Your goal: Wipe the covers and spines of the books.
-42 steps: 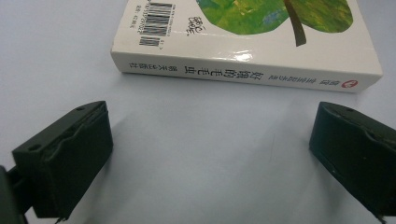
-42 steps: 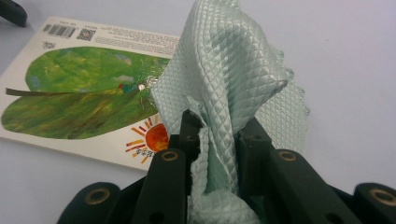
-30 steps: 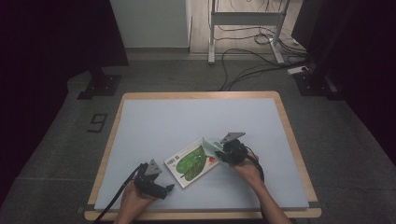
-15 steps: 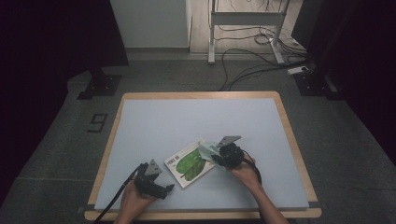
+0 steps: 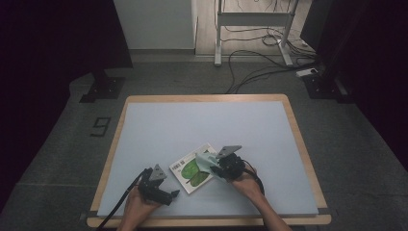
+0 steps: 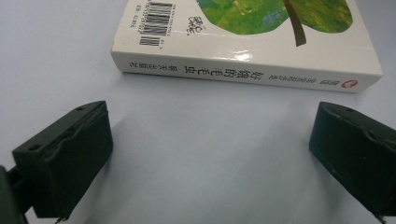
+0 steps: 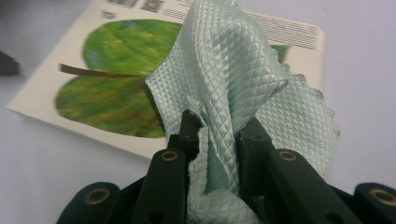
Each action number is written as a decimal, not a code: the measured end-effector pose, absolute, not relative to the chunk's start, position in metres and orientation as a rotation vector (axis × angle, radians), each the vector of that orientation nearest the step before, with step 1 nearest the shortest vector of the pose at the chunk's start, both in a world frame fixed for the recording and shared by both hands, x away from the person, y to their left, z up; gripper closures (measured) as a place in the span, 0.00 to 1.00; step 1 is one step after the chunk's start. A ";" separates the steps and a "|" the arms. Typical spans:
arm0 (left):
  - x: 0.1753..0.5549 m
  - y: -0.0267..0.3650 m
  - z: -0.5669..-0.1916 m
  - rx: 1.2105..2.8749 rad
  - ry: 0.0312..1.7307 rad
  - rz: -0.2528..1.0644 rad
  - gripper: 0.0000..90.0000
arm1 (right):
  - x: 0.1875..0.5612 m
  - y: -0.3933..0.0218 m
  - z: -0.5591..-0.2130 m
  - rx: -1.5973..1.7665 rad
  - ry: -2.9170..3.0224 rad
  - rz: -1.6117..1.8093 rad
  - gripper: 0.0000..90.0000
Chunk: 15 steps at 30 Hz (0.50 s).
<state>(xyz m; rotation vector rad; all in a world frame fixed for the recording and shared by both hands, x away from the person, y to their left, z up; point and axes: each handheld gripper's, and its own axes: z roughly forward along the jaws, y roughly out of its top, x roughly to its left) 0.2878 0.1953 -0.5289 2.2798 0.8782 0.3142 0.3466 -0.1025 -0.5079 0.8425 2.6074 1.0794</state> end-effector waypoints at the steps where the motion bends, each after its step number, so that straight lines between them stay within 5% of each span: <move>1: 0.288 0.195 -0.529 2.281 0.876 0.314 0.00 | 0.345 -0.101 -0.508 0.837 2.612 1.084 0.82; 15: 0.287 0.213 -0.528 2.278 0.897 0.320 0.00 | 0.327 -0.074 -0.508 0.749 2.681 1.146 0.82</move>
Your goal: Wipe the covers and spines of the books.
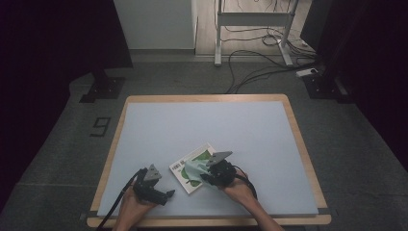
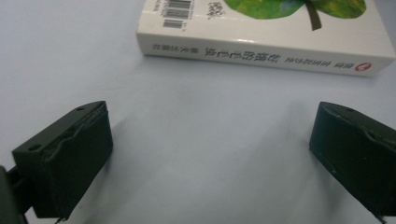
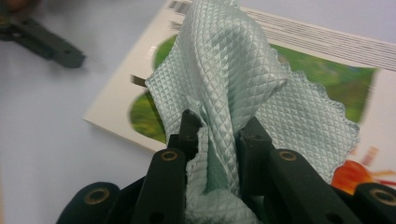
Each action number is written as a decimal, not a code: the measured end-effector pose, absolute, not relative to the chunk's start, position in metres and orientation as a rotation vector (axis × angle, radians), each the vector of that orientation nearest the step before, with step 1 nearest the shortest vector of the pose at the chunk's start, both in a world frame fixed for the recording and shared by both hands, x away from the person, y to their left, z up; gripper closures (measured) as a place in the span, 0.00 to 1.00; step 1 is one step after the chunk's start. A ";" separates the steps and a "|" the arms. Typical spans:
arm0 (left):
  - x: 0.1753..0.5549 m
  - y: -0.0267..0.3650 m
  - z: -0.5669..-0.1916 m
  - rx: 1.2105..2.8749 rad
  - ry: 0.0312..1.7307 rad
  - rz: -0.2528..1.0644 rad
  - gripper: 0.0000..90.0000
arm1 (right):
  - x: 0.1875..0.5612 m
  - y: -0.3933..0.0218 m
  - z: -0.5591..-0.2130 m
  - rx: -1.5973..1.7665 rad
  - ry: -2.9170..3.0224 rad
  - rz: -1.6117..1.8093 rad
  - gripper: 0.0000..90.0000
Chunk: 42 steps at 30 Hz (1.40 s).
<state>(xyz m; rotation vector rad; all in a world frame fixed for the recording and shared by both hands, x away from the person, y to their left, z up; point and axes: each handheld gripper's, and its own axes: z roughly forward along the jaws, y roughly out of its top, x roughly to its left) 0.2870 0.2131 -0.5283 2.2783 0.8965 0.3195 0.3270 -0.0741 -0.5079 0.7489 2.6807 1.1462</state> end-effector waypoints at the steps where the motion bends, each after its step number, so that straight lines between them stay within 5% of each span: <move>1: 0.287 0.215 -0.528 2.275 0.900 0.318 0.00 | 0.325 -0.071 -0.508 0.736 2.691 1.152 0.82; 20: 0.286 0.224 -0.528 2.273 0.908 0.331 0.00 | 0.301 -0.038 -0.506 0.604 2.770 1.170 0.82; 42: 0.285 0.223 -0.529 2.272 0.910 0.332 0.00 | 0.337 -0.008 -0.504 0.629 2.754 1.144 0.82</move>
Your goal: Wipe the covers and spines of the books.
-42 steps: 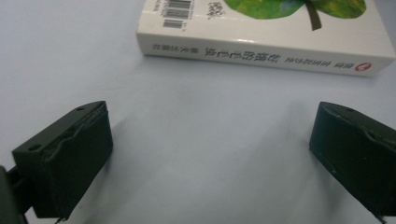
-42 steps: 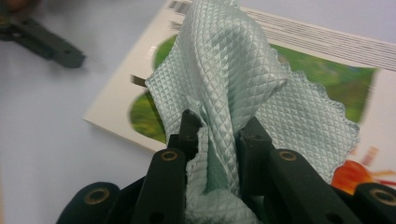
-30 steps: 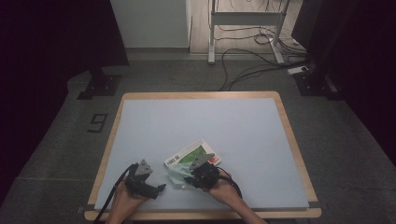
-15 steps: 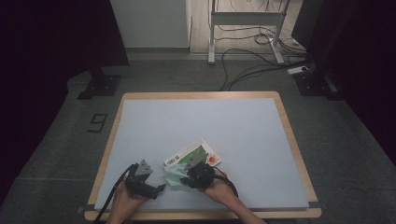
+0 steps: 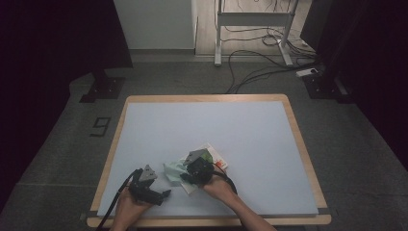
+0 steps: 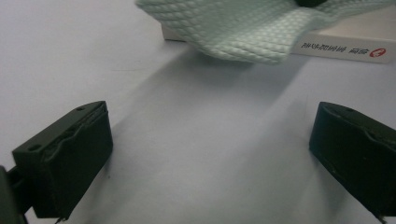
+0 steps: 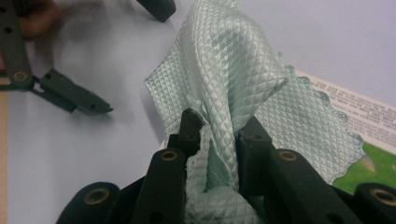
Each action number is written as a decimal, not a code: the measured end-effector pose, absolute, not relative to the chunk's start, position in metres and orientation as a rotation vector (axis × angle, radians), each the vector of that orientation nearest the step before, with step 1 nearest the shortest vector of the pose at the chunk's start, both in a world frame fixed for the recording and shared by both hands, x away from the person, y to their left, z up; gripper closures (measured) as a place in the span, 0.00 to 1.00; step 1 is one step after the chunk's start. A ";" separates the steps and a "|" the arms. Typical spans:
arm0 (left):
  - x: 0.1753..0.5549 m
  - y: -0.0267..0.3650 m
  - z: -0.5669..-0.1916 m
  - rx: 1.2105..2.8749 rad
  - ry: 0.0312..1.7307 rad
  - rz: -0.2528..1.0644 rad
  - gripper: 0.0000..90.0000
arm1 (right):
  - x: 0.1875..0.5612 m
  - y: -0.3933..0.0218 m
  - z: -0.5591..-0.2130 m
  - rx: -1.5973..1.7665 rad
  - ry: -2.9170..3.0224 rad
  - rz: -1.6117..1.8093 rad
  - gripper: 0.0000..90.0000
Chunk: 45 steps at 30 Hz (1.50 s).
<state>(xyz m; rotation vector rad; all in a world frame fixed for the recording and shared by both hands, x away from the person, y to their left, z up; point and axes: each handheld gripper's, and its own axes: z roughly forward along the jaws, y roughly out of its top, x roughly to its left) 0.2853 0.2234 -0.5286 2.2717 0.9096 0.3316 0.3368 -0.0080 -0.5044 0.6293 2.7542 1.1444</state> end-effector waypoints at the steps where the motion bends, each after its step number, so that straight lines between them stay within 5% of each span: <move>1: 0.285 0.223 -0.529 2.272 0.910 0.332 0.00 | 0.338 -0.007 -0.504 0.628 2.753 1.145 0.82; 45: 0.285 0.223 -0.529 2.270 0.910 0.332 0.00 | 0.385 -0.103 -0.510 0.922 2.568 1.080 0.83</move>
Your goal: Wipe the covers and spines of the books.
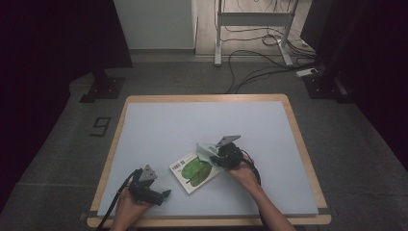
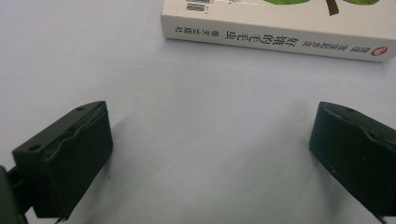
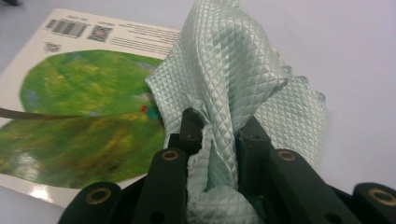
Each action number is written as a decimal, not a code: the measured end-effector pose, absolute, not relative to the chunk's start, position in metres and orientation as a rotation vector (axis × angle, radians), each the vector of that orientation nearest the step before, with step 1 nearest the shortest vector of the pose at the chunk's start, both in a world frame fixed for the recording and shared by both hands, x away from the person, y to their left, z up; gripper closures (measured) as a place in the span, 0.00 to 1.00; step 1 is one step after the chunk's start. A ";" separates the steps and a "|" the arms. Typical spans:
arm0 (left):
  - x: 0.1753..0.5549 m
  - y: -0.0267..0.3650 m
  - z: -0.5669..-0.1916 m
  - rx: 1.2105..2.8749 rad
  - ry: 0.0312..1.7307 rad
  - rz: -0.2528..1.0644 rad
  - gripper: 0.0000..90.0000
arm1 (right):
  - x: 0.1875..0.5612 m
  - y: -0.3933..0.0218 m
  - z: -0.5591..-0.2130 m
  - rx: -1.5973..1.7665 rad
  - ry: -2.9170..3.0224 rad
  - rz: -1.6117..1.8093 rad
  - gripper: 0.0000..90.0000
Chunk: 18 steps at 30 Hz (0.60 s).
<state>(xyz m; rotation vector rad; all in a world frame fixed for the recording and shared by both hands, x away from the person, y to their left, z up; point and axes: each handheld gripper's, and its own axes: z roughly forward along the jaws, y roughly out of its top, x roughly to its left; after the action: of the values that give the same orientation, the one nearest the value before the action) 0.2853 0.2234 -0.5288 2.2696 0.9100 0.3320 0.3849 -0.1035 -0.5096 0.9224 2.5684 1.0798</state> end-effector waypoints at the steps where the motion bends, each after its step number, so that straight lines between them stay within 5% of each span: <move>1: 0.285 0.223 -0.529 2.270 0.910 0.332 0.00 | 0.385 -0.105 -0.510 0.929 2.564 1.075 0.83; 18: 0.285 0.223 -0.529 2.270 0.910 0.331 0.00 | 0.401 -0.108 -0.509 0.973 2.525 1.028 0.83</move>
<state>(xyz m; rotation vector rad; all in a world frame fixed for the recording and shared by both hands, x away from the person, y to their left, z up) 0.2853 0.2234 -0.5288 2.2703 0.9101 0.3305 0.4012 -0.1078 -0.5087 0.9735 2.5251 1.0281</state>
